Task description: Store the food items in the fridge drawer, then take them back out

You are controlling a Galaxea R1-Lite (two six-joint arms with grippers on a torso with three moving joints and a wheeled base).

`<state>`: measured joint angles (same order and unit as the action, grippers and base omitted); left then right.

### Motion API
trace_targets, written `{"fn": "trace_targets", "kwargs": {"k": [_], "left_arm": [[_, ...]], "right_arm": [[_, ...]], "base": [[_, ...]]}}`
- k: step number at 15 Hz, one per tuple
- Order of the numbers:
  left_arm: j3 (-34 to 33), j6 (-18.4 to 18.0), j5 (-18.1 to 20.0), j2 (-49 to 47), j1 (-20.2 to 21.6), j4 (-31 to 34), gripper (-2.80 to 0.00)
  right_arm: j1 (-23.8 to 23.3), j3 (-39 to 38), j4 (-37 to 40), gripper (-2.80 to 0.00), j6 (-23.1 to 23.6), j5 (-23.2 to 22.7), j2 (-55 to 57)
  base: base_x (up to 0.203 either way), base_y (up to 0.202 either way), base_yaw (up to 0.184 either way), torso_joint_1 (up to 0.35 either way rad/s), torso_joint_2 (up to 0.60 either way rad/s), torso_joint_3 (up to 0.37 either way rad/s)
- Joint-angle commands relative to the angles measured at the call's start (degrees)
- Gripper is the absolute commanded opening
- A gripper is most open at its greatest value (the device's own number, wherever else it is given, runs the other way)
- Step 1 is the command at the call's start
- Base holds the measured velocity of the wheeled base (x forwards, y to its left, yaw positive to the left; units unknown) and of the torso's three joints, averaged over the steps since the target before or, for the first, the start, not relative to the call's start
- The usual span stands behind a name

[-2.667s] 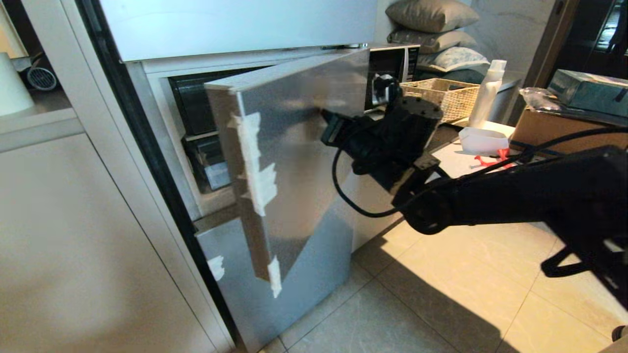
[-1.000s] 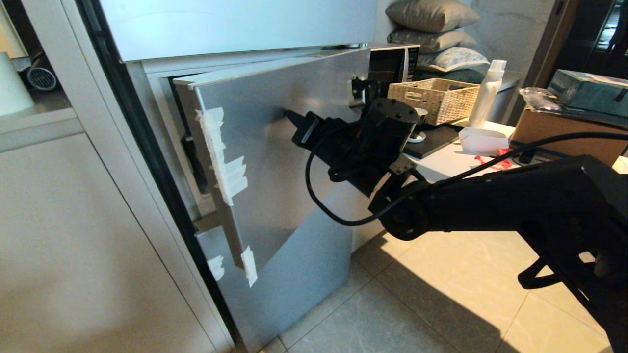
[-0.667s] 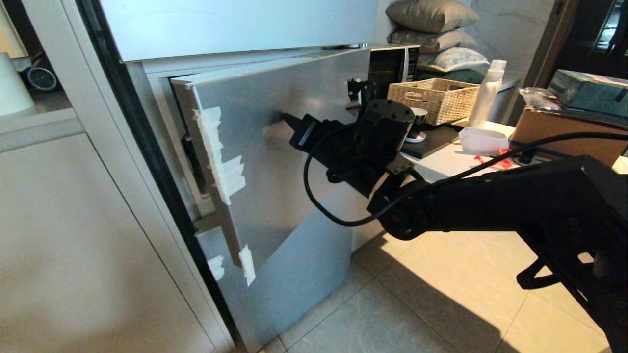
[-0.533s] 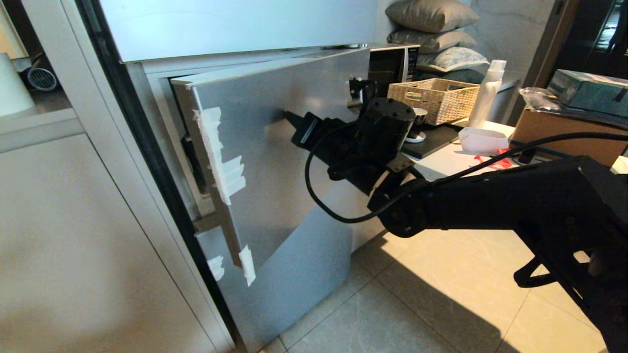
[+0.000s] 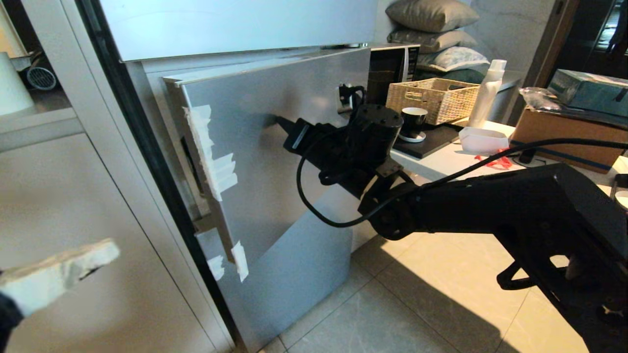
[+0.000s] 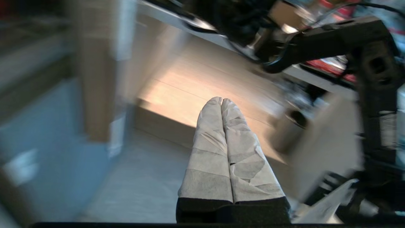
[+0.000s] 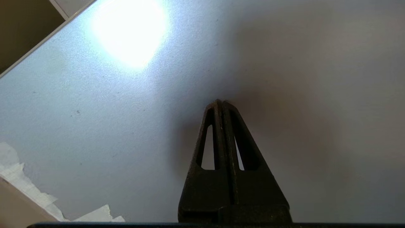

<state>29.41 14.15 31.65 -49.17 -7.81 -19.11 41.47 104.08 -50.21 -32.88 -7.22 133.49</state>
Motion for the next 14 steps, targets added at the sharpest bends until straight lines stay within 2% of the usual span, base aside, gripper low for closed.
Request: {"fn": "trace_targets", "kwargs": {"k": [1, 3, 6, 8, 12, 14], "left_arm": [[3.35, 0.4, 0.0, -17.08, -6.39, -4.97, -2.8], [7.17, 0.56, -2.48, -22.75, -10.83, -7.04, -2.8], [10.49, 0.69, -9.97, -29.04, -14.67, -8.91, -2.8], [11.03, 0.65, -18.8, -33.5, -16.54, -15.17, -2.8], [12.28, 0.28, -37.72, -42.64, -17.07, -33.26, -2.8], [14.61, 0.37, -45.04, -45.54, -16.56, -39.65, -2.8]], "right_arm": [[0.09, 1.94, 0.27, -2.8, -0.21, 0.02, 1.46], [0.1, 3.75, 1.42, -2.8, -0.17, 0.27, 2.3], [0.1, 3.76, 1.7, -2.8, -0.08, 0.36, 2.3], [0.1, 3.76, 1.79, -2.8, 0.01, 0.45, 2.3], [0.1, 3.55, 1.79, -2.8, 0.01, 0.45, 2.27], [0.21, 2.47, 1.79, -2.8, 0.03, 0.71, 1.49]], "base": [[0.0, 0.0, 0.0, 0.0, 0.0, 0.0], [0.0, 0.0, 0.0, 0.0, 0.0, 0.0], [0.0, 0.0, 0.0, 0.0, 0.0, 0.0], [0.0, 0.0, 0.0, 0.0, 0.0, 0.0], [0.0, 0.0, 0.0, 0.0, 0.0, 0.0], [0.0, 0.0, 0.0, 0.0, 0.0, 0.0]]}}
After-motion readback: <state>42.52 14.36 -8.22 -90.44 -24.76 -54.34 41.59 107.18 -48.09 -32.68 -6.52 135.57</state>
